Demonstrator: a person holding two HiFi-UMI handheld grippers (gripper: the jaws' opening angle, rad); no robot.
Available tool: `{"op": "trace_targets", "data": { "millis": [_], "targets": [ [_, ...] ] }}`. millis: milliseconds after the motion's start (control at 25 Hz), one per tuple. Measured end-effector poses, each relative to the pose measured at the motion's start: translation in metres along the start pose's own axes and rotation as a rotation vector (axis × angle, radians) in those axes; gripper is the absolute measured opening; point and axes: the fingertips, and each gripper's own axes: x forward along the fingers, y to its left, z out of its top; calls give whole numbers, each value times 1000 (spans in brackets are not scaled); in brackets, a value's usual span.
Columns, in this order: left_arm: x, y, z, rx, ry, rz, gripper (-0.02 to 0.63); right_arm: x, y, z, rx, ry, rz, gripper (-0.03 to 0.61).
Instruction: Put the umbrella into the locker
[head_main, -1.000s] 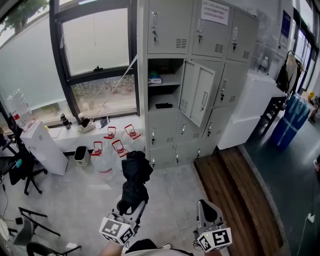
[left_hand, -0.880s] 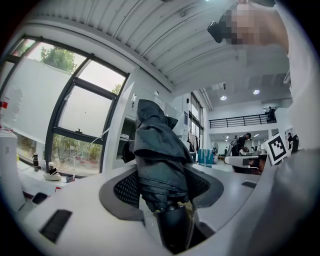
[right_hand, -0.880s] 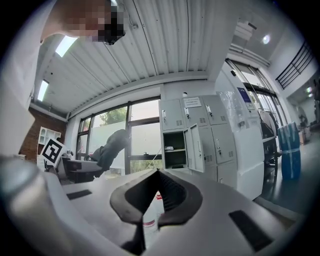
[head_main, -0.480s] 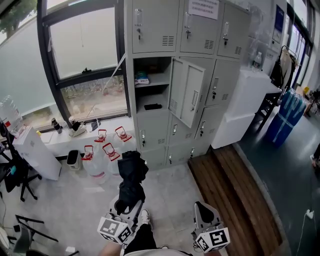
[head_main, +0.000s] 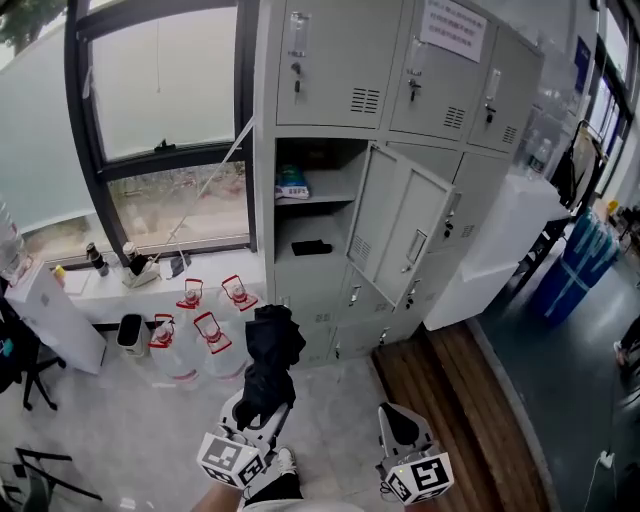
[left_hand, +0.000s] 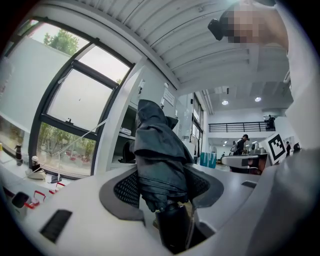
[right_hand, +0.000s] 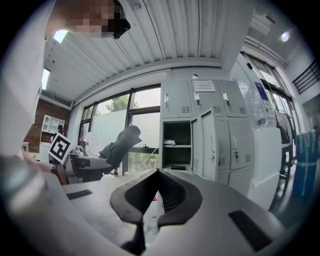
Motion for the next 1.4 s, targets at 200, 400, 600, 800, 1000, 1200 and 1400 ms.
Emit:
{"op": "trace_targets", "data": {
  "millis": [200, 400, 600, 800, 1000, 1200, 1400],
  "targets": [
    [46, 63, 14, 3, 25, -4, 236, 88, -10, 3, 37, 39, -8, 17],
    [93, 107, 24, 45, 44, -14, 236, 144, -17, 8, 23, 53, -18, 17],
    [135, 124, 21, 20, 69, -34, 236, 167, -43, 3, 36, 72, -62, 17],
    [174, 117, 27, 32, 69, -50, 236, 189, -72, 9, 32, 53, -54, 17],
    [210, 111, 36, 46, 63, -19, 236, 216, -99, 17, 22, 18, 17, 17],
    [253, 117, 48, 69, 92, 69, 236, 241, -131, 29, 16, -11, 80, 17],
    [284, 120, 57, 82, 102, 111, 236, 254, -146, 31, 20, -22, 130, 17]
  ]
}}
